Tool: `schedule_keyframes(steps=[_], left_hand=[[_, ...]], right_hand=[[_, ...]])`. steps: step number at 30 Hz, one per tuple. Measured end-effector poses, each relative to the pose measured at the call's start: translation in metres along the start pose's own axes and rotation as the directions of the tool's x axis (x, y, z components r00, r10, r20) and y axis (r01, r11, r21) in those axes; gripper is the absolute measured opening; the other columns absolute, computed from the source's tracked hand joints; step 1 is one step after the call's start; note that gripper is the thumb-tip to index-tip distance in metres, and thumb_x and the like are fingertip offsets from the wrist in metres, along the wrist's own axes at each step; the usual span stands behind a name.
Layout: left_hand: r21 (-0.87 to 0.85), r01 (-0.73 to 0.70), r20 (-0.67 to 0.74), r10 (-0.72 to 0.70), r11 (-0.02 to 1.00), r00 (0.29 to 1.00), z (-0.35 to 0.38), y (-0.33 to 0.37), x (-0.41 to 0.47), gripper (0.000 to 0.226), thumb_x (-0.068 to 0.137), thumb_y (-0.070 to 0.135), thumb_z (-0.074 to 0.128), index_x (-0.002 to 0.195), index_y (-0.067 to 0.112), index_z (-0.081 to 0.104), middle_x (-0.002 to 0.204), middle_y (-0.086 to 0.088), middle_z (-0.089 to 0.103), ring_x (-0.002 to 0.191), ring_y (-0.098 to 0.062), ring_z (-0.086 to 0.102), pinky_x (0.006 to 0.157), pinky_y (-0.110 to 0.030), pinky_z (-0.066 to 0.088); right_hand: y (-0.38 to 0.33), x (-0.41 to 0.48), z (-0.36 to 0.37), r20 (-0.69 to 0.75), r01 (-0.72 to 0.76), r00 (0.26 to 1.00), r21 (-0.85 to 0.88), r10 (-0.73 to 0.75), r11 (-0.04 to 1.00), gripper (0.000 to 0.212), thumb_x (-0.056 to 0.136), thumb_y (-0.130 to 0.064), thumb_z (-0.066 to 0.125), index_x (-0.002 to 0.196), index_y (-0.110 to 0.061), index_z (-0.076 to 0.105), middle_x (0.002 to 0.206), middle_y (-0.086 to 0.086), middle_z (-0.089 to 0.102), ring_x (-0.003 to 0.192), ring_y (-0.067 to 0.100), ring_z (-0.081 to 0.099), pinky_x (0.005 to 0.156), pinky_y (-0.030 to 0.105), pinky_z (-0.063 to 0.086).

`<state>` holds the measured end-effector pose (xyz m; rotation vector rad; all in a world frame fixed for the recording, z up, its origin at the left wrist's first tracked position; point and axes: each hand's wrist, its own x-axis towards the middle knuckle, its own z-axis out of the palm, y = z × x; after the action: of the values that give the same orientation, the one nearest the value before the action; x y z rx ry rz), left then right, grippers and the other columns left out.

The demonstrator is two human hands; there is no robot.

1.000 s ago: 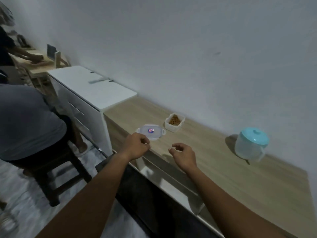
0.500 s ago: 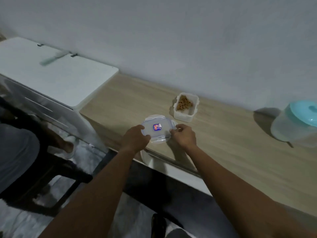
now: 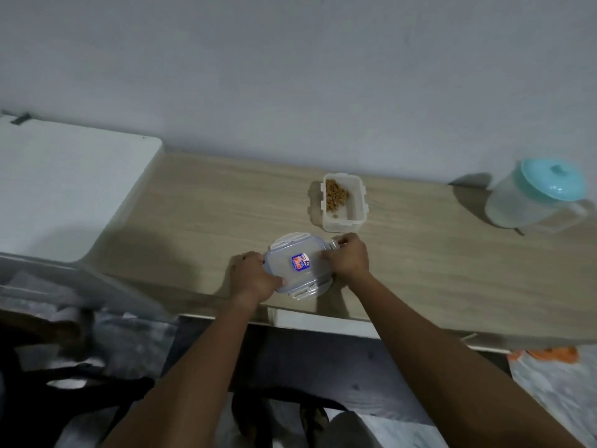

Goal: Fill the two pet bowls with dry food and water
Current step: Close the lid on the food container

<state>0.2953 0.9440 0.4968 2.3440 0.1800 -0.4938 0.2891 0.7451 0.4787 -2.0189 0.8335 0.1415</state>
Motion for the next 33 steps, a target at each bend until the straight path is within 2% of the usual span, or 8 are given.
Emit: schedule_keyframes(steps=[5,11,14,17,22,26,29,33], left_hand=[[-0.353,-0.038,0.072,0.068,0.935,0.995,-0.016,0.000,0.030,0.038,0.070,-0.006,0.077,0.093,0.013,0.054,0.082,0.003,0.060,0.085,-0.024,0.061,0.061,-0.027,0.046],[-0.534,-0.160,0.154,0.282,0.830,0.947,-0.040,0.050,0.080,0.034,0.072,-0.006,0.079,0.094,0.015,0.065,0.093,-0.008,0.069,0.079,-0.015,0.062,0.068,-0.025,0.052],[-0.622,-0.115,0.115,0.237,0.774,0.965,-0.023,0.096,0.103,0.018,0.078,0.008,0.074,0.092,0.017,0.067,0.090,-0.011,0.069,0.074,-0.020,0.063,0.068,-0.028,0.051],[-0.557,-0.095,0.137,0.204,0.825,0.969,0.001,0.132,0.118,0.015,0.079,0.020,0.061,0.091,0.022,0.069,0.100,-0.009,0.072,0.097,-0.029,0.069,0.082,-0.034,0.052],[-0.198,-0.248,0.155,0.280,0.948,0.948,0.028,0.153,0.119,0.048,0.089,0.002,0.049,0.136,0.011,0.051,0.133,-0.012,0.061,0.123,-0.030,0.058,0.098,-0.035,0.045],[-0.389,-0.026,0.270,0.141,0.921,0.953,0.032,0.150,0.112,0.081,0.085,-0.005,0.052,0.155,0.025,0.023,0.145,-0.002,0.050,0.125,-0.030,0.056,0.100,-0.045,0.051],[-0.537,0.166,0.425,0.096,0.827,0.900,0.034,0.140,0.091,0.064,0.084,-0.014,0.050,0.136,0.023,0.045,0.133,-0.011,0.057,0.107,-0.034,0.067,0.080,-0.045,0.062],[-0.618,0.219,0.308,-0.023,0.755,0.951,0.039,0.127,0.067,0.031,0.092,-0.004,0.056,0.121,0.004,0.059,0.108,-0.016,0.063,0.084,-0.027,0.068,0.063,-0.026,0.062]], right_hand=[[-0.007,-0.014,-0.009,0.030,-0.057,0.998,0.251,0.051,0.966,0.037,0.074,-0.012,0.088,0.081,-0.015,0.051,0.088,0.008,0.064,0.085,0.027,0.062,0.076,0.047,0.057],[-0.017,-0.032,-0.045,-0.051,0.016,0.999,0.586,0.017,0.810,0.018,0.079,-0.004,0.084,0.089,-0.008,0.070,0.085,0.009,0.071,0.069,0.017,0.068,0.058,0.031,0.057],[-0.016,-0.025,-0.059,-0.203,0.050,0.970,0.710,0.136,0.702,0.016,0.082,-0.004,0.081,0.092,-0.013,0.073,0.083,0.007,0.070,0.070,0.020,0.063,0.060,0.030,0.054],[-0.004,-0.015,-0.076,-0.273,0.078,0.912,0.849,0.308,0.523,0.019,0.084,-0.004,0.079,0.100,-0.010,0.071,0.085,0.009,0.070,0.069,0.022,0.063,0.056,0.027,0.055],[0.023,0.004,-0.086,-0.202,0.004,0.886,0.903,0.416,0.430,0.038,0.084,-0.003,0.079,0.120,-0.001,0.069,0.090,0.012,0.069,0.056,0.015,0.064,0.052,0.025,0.054],[0.035,0.018,-0.085,-0.138,-0.047,0.899,0.912,0.414,0.407,0.043,0.083,-0.005,0.080,0.124,0.000,0.068,0.090,0.013,0.071,0.060,0.019,0.065,0.054,0.028,0.053],[0.037,0.023,-0.090,-0.100,-0.085,0.916,0.899,0.389,0.430,0.037,0.085,-0.004,0.078,0.121,-0.001,0.070,0.088,0.012,0.071,0.064,0.020,0.063,0.053,0.027,0.050],[0.037,0.030,-0.103,-0.067,-0.103,0.937,0.884,0.342,0.455,0.031,0.088,-0.002,0.074,0.119,0.000,0.070,0.086,0.012,0.069,0.065,0.021,0.062,0.047,0.023,0.051]])
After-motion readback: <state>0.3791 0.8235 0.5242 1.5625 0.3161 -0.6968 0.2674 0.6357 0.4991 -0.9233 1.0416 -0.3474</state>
